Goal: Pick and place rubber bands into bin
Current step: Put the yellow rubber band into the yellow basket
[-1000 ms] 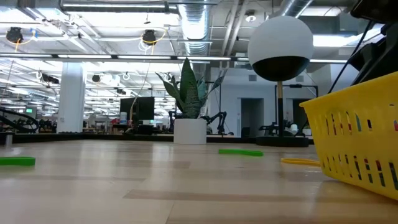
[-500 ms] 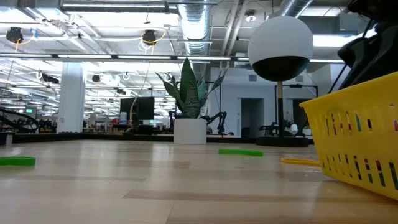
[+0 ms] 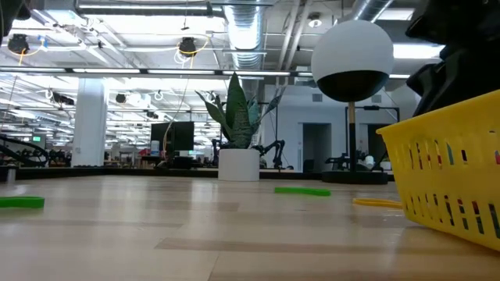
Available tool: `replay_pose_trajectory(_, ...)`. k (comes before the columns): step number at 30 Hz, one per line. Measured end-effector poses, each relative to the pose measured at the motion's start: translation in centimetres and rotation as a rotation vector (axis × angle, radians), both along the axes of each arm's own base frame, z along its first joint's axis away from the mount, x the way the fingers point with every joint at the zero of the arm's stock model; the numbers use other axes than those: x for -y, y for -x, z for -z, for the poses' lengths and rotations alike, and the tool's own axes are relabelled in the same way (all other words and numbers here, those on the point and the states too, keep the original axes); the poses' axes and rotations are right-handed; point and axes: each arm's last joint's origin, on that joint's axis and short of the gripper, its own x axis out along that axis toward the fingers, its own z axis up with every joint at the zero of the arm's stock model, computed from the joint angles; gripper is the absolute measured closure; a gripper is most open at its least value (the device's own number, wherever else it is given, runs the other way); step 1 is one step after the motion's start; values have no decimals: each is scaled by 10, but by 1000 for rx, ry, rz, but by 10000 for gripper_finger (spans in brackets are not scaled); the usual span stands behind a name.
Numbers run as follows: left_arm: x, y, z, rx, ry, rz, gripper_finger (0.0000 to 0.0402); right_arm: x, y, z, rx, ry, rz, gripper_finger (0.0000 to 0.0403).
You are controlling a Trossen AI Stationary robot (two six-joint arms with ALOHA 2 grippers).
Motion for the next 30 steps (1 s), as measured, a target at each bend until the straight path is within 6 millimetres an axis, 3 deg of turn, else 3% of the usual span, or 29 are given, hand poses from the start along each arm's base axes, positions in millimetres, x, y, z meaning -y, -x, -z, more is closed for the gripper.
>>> replay_pose_trajectory(6,-1,0,1,-6,-6,-4,313,3,-3,0,-10,-37,-1,327)
replay_pose_trajectory(12,-2,2,2,-65,7,45,385,2,-4,-1,-6,-43,-3,327)
replay_pose_trajectory(16,2,-2,-5,-24,-33,120,398,2,-4,-1,-6,-43,-3,327)
replay_pose_trajectory(18,5,-6,-17,10,-66,139,400,2,-4,-1,-5,-43,-3,327)
replay_pose_trajectory(24,3,-18,-79,127,-171,176,401,0,-3,-1,-30,-82,-33,327)
replay_pose_trajectory(27,-6,-33,-103,196,-220,207,401,-1,-1,-3,-64,-178,-50,327)
replay_pose_trajectory(30,-26,-56,-114,248,-302,273,401,-4,3,-7,-86,-285,-26,327)
